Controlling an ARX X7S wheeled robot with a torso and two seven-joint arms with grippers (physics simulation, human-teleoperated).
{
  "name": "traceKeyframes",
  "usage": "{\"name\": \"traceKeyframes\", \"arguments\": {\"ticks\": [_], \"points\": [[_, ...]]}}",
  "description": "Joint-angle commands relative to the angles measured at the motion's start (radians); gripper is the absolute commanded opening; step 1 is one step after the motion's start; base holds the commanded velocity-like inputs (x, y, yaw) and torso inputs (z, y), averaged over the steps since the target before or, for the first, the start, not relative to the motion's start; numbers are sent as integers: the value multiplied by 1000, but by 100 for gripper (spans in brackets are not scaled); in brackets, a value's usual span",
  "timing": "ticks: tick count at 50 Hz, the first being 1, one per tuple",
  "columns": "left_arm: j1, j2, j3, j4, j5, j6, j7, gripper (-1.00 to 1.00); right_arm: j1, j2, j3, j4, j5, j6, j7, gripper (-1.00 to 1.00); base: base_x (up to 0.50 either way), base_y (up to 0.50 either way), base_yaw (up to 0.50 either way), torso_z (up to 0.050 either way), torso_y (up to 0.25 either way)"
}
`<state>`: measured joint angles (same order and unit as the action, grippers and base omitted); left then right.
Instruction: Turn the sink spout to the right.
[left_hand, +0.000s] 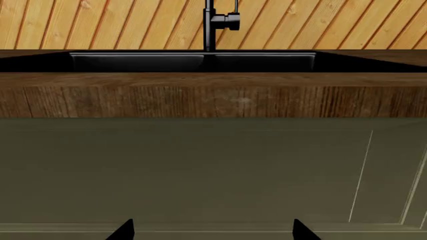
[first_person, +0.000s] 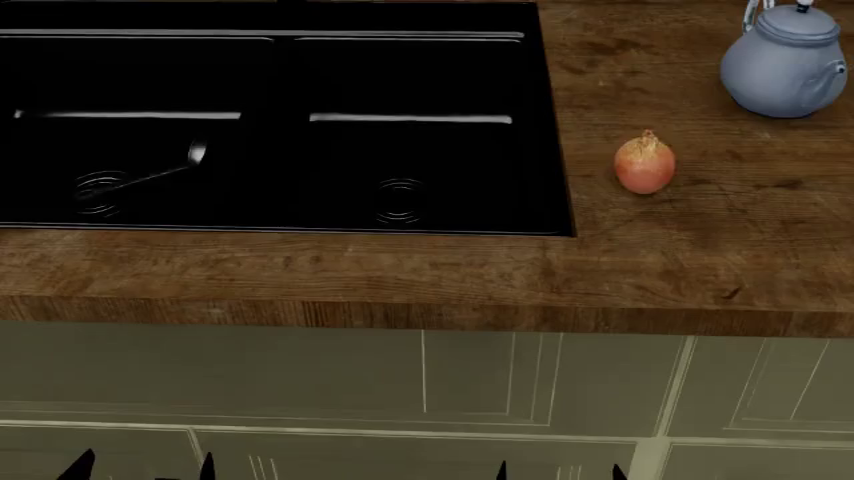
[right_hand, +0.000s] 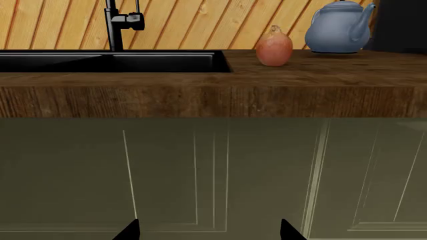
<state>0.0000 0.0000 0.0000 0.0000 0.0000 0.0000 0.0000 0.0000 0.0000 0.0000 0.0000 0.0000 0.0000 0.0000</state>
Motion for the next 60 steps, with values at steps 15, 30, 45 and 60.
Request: {"name": "traceKeyframes", "arguments": {"ticks": [15, 30, 45, 60], "points": [[8, -51, 62, 17, -54, 11, -46, 100, 3, 52, -57, 8, 58, -16, 62, 100, 0, 0, 0, 2, 0], [7, -75, 87, 19, -96, 11, -52, 100, 9, 73, -80, 30, 79, -44, 87, 100, 0, 0, 0, 50, 0], [6, -95, 115, 14, -104, 18, -66, 100, 9, 89, -96, 25, 100, -40, 108, 100, 0, 0, 0, 50, 0], [31, -118, 120, 113, -108, 4, -111, 100, 1, 103, -103, -92, 123, 15, 156, 100, 0, 0, 0, 31, 0]]}}
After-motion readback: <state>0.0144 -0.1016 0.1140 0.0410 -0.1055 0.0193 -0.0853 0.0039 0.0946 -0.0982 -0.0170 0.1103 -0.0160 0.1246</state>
